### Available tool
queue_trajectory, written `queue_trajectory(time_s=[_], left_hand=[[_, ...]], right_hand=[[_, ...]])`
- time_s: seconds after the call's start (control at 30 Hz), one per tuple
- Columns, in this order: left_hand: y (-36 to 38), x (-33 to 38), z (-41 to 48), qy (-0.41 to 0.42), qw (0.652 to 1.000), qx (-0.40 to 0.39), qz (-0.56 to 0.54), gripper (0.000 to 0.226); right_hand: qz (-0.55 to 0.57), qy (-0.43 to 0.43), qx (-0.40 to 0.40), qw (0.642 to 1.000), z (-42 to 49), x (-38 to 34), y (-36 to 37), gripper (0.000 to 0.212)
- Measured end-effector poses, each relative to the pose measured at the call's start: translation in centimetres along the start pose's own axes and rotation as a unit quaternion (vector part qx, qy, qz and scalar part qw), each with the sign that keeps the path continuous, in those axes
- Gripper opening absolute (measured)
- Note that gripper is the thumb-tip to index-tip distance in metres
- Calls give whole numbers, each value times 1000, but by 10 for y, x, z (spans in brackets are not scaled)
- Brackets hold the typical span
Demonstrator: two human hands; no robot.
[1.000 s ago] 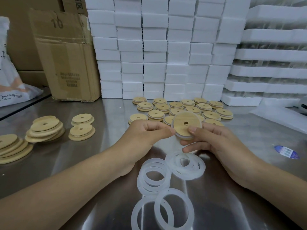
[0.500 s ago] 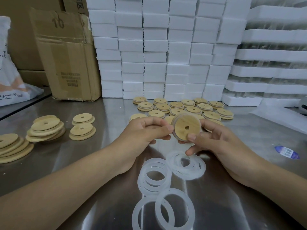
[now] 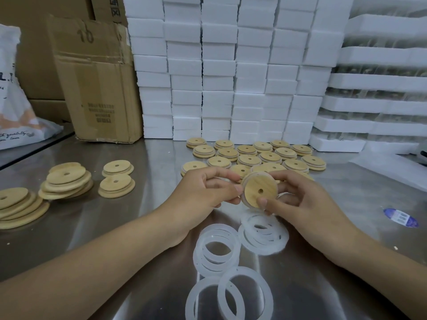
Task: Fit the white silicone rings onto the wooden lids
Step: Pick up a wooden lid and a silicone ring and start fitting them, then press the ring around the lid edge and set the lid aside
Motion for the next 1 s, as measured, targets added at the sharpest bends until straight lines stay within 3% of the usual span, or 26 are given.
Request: queue_trajectory(time_s=[0.1, 0.17, 0.27, 0.43, 0.57, 0.67, 0.73, 0.77, 0.83, 0.87, 0.9, 1.0], left_hand=[[-6, 0, 0, 9, 1000, 26, -8, 15], [-11, -1, 0, 9, 999, 49, -23, 14], [-15, -3, 1, 1, 997, 71, -38, 14], [-17, -2, 1, -3, 995, 91, -51, 14], [-23, 7, 0, 5, 993, 106, -49, 14], [-53, 34, 5, 61, 985, 159, 41, 16], [-81, 56, 6, 107, 957, 192, 188, 16], [-95, 64, 6, 115, 928, 202, 291, 15], [-120, 66, 4, 70, 817, 208, 533, 8], [-131, 61, 3, 31, 762, 200, 615, 9], [-138, 54, 4, -2, 729, 187, 658, 11], [-135, 41, 6, -27, 706, 164, 688, 15]], right_hand=[[76, 43, 45, 995, 4, 10, -11, 14], [108, 80, 83, 987, 6, 21, -23, 14], [174, 121, 131, 969, 11, 30, -42, 29], [214, 165, 117, 956, 13, 43, -49, 67], [168, 155, 125, 966, 12, 45, -47, 52], [94, 129, 128, 979, 12, 40, -49, 35], [26, 104, 134, 985, 13, 35, -50, 22], [-1, 86, 132, 987, 13, 33, -50, 15], [-46, 41, 108, 992, 14, 24, -45, 7], [-71, 20, 90, 993, 14, 19, -41, 11], [-97, 2, 66, 993, 13, 15, -36, 14], [-170, -23, -15, 985, 9, 8, -18, 14]])
Point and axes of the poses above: each hand's wrist, its own z-axis towards the middle knuckle, its own y-axis out of the palm, x = y × z, the point moved 9 cm from there along z, towards the middle knuckle, and after that the axes turned 6 degrees about -z, right-handed, at the moved point
